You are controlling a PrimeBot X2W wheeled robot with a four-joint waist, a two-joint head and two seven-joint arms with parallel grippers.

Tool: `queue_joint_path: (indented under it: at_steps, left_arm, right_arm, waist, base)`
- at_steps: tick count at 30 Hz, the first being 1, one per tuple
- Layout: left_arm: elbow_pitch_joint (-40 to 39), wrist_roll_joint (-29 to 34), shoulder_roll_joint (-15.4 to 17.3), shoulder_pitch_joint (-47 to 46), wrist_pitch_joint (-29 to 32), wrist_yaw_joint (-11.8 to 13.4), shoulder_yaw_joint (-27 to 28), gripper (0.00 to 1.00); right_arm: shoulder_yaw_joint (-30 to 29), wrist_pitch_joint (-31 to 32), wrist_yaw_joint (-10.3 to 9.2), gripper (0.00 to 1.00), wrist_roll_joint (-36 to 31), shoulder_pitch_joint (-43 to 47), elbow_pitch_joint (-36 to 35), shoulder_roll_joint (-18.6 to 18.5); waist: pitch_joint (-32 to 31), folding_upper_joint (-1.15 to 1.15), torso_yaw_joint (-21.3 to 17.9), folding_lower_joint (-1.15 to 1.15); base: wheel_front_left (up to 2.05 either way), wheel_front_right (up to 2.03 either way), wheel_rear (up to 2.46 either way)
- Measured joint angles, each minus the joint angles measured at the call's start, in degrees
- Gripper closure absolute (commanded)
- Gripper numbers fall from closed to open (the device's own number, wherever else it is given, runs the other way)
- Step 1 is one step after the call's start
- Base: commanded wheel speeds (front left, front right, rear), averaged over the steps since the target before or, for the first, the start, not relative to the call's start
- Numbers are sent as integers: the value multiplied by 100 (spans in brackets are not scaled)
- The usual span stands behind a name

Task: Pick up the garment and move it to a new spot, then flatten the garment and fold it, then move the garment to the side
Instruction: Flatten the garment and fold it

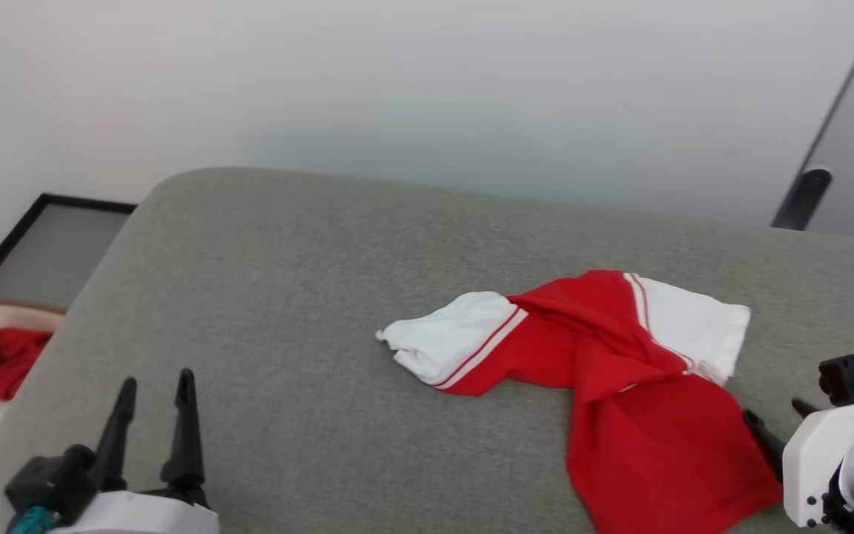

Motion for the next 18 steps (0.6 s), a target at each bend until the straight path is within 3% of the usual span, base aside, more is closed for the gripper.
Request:
queue_joint_path:
  at_steps: [7,13,14,15,18]
  left_arm:
    - [299,275,-463,-90,0,-345,171,0]
    - [402,510,-679,-258,0,-493,315,0]
    - [413,545,-712,-264,0,-500,344,0]
    - [416,567,-748,-272,0,-520,376,0]
    - [436,683,-825,-280,0,-550,476,0]
  right_arm:
    - [288,1679,1,0,487,-267,292,-149]
    - [333,2305,0,0,398,-473,726,-38]
    - [341,2328,-2,43,382,-525,786,-15]
    - [304,2321,-1,100,375,-564,856,2]
    - [243,2249,-1,100,366,-673,1013,14]
  waist:
    - [157,0,310,0]
    - [299,0,501,0]
    - [322,0,523,0]
    - [344,0,541,0]
    - [380,0,588,0]
  base:
    - [0,0,0]
    - [0,0,0]
    - [0,0,0]
    - [0,0,0]
    - [0,0,0]
